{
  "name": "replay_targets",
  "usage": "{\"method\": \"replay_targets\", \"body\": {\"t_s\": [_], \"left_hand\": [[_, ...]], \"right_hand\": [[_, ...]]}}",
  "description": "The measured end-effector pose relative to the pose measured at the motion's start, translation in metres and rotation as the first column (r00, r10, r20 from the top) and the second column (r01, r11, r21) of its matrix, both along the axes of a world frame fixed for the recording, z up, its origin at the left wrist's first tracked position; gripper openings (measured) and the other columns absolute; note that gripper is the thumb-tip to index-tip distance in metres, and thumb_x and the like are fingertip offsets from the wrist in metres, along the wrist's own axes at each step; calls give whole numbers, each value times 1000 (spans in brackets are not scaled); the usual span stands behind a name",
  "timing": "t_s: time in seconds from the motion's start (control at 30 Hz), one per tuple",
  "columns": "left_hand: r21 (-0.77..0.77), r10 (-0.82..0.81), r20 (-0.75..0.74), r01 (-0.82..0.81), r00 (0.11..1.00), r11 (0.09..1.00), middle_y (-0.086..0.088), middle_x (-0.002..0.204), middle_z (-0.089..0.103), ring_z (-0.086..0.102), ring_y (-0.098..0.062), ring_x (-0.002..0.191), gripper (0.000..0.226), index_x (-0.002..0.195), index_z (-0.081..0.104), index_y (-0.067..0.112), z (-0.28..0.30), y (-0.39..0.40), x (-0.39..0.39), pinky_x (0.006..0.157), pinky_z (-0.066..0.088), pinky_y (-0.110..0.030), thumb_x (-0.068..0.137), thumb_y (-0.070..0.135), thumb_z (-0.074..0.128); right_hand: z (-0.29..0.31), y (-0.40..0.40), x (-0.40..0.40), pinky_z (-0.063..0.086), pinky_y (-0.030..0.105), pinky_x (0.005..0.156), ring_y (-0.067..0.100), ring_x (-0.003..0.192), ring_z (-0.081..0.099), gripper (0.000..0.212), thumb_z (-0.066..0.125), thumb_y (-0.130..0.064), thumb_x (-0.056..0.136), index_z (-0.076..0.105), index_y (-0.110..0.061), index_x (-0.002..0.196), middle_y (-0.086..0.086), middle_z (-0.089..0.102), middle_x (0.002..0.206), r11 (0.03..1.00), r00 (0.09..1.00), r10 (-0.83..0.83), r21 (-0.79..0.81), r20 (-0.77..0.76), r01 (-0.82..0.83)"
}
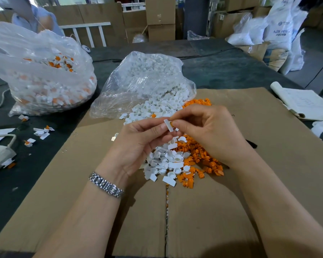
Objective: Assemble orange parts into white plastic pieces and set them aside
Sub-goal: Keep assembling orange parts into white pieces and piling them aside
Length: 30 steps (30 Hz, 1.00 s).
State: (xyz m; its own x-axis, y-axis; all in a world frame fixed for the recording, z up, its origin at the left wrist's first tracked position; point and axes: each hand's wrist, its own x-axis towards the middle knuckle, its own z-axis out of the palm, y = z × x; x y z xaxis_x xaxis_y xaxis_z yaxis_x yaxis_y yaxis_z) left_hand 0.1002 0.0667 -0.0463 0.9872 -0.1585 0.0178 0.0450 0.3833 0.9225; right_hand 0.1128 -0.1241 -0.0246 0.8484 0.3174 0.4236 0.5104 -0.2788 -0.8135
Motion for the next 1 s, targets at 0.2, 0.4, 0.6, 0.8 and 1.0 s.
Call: {"method": "replay_targets", "body": {"t_s": [0.2, 0.4, 0.6, 0.8, 1.0], "left_hand": [[73, 51, 76, -56, 996, 996, -18, 102, 78, 77, -28, 92, 21, 99, 83, 10, -1, -1, -1, 78, 60, -23, 78, 10, 76], [116, 89, 131, -104, 987, 988, -17, 102, 78, 77, -31, 96, 19, 98, 83, 11, -2, -3, -2, 81, 60, -25, 80, 11, 76], [-72, 37, -5, -37, 999, 997, -16, 98, 78, 77, -22, 85, 20, 96, 82, 6, 2, 0, 0, 71, 60, -20, 80, 4, 71], [-58, -11, -13, 10, 1000, 998, -18, 92, 78, 78, -26, 84, 17, 93, 81, 8, 4, 2, -2, 70, 61, -22, 80, 4, 70], [-25, -22, -26, 21, 999, 999, -20, 92, 77, 78, -26, 83, 17, 93, 80, 2, 5, 3, -2, 70, 61, -22, 79, 4, 70]], "right_hand": [[0, -3, 1, 60, 29, 80, 13, 82, 73, 10, 71, -12, 92, 75, -13, 101, -2, 74, 90, 1000, 999, 0, -22, -36, -1], [-5, 7, -1, 55, 28, 78, 9, 85, 66, 7, 72, -13, 91, 75, -13, 97, -6, 69, 91, 982, 969, -94, -137, 228, 128], [0, -3, 2, 58, 31, 86, 13, 89, 70, 28, 77, -20, 87, 70, -22, 115, -5, 71, 93, 998, 997, 53, -17, -58, -54], [-1, -5, 3, 56, 28, 85, 14, 91, 68, 24, 75, -17, 88, 73, -18, 113, -4, 71, 93, 998, 998, 60, -17, 32, -59], [-2, -6, 3, 56, 25, 82, 17, 88, 66, 29, 74, -21, 89, 71, -27, 117, -6, 67, 92, 994, 994, 80, -84, 76, -74]]}}
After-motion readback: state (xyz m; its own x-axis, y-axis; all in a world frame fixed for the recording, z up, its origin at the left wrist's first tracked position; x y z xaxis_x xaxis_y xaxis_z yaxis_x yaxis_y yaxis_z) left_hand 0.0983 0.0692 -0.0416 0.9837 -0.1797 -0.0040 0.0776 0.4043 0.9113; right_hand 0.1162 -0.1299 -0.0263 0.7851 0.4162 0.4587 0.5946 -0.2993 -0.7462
